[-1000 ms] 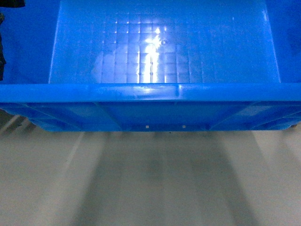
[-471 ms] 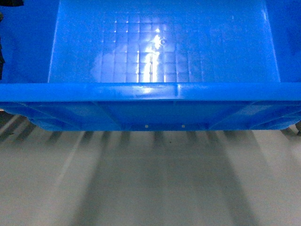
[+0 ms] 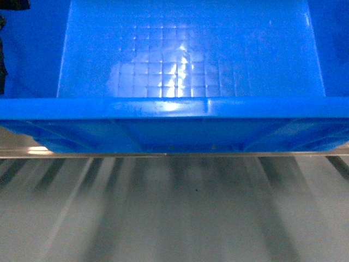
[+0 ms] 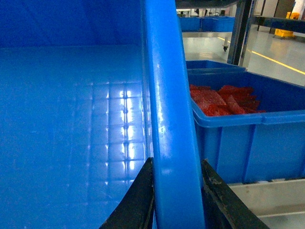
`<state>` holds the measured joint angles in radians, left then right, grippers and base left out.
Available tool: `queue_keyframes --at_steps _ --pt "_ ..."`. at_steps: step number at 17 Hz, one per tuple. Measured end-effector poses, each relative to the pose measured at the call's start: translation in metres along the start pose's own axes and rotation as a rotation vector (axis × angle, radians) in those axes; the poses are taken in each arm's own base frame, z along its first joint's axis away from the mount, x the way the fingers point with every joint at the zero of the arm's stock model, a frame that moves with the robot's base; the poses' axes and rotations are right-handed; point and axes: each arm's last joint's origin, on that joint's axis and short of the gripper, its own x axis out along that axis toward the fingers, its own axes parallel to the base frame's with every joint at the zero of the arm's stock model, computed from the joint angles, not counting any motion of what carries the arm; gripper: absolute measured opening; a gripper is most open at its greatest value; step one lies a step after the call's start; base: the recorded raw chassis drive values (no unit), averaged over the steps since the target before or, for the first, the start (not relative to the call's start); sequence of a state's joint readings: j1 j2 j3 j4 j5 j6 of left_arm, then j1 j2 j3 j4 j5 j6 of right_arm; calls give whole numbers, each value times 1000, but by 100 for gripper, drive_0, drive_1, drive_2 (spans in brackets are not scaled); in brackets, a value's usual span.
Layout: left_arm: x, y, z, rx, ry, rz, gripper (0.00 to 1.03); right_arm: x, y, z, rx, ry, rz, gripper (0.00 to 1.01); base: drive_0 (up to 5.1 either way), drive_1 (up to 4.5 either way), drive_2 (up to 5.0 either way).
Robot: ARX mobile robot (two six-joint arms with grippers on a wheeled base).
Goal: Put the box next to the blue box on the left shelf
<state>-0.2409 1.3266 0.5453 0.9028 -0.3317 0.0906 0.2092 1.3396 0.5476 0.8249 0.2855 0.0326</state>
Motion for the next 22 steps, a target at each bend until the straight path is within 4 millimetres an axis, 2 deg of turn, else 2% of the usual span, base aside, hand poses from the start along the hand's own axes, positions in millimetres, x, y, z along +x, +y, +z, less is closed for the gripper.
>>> queue_keyframes --at_steps 19,22 --pt "0 0 -1 4 5 -1 18 1 0 0 -1 3 1 20 1 430 -427" --pt "0 0 0 0 -1 0 18 1 0 0 0 0 1 20 0 0 0"
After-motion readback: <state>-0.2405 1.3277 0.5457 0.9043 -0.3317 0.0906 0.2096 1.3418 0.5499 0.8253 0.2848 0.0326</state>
